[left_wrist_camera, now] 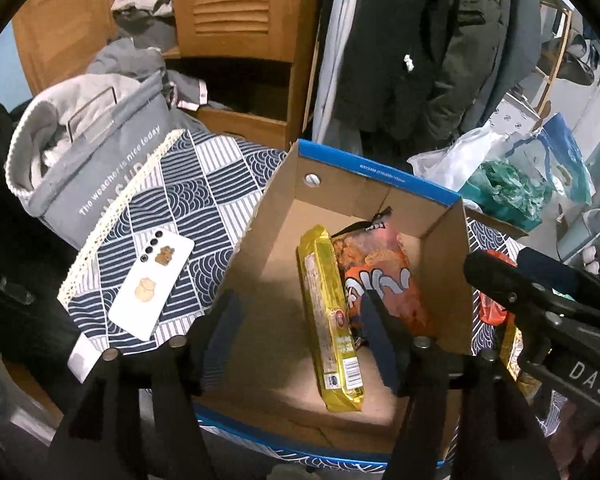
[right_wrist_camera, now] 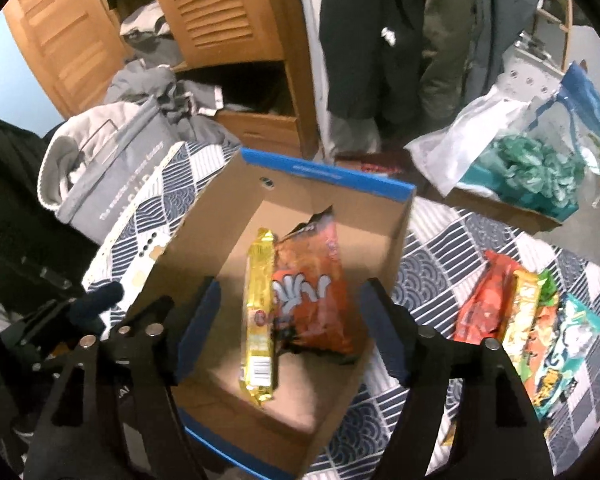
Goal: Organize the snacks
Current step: 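Drop the yellow bar into the box with the left tool while the right tool drops the orange bag, then move both tools back over the remaining snack pile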
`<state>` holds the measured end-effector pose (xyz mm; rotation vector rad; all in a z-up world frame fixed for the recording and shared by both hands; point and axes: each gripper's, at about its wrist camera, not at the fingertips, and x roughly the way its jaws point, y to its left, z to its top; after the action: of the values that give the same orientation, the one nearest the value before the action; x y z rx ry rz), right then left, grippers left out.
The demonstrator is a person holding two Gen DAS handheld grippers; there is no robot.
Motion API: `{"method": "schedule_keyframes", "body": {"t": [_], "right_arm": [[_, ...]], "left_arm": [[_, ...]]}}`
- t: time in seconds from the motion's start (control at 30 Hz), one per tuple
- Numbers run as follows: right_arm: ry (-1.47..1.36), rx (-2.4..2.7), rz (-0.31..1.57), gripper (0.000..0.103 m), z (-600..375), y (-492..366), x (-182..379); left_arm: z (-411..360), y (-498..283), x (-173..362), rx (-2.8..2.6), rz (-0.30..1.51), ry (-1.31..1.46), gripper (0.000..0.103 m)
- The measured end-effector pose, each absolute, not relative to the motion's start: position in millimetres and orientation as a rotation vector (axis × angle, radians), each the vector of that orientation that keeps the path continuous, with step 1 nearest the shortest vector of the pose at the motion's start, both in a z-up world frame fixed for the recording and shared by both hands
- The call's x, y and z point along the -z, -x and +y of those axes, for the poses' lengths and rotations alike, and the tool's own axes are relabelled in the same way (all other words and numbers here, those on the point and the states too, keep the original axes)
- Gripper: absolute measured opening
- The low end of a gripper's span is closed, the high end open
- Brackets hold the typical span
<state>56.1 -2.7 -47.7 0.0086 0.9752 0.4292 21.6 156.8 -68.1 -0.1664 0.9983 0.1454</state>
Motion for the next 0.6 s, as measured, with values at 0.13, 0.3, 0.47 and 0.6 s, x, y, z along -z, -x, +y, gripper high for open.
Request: {"method": "schedule_keyframes", "body": {"t": [0.13,0.3,0.47,0.6], "right_arm": [[0.007,-0.408,0.962,0.075,-11.9,-54.3,44.8],[0.002,-0.371,0.952,0.076,-31.6,-52.3,42.3],[-0.019,-0.339,0.946,0.079,-54.4,-50.5,40.4],[-0.036,-0.313,0.946,0.079,-74.3,-49.3,40.7]], "left_arm": [[149.6,-21.9,62.6,-0.144,0.987,0.148,0.074],[134.2,-23.2,59.2,-0.127,0.989,0.125,0.078],[112.5,-25.3,57.9,-0.096,1.0,0.093,0.079],[96.1,-27.0,57.1,-0.066,1.009,0.077,0.079]]}}
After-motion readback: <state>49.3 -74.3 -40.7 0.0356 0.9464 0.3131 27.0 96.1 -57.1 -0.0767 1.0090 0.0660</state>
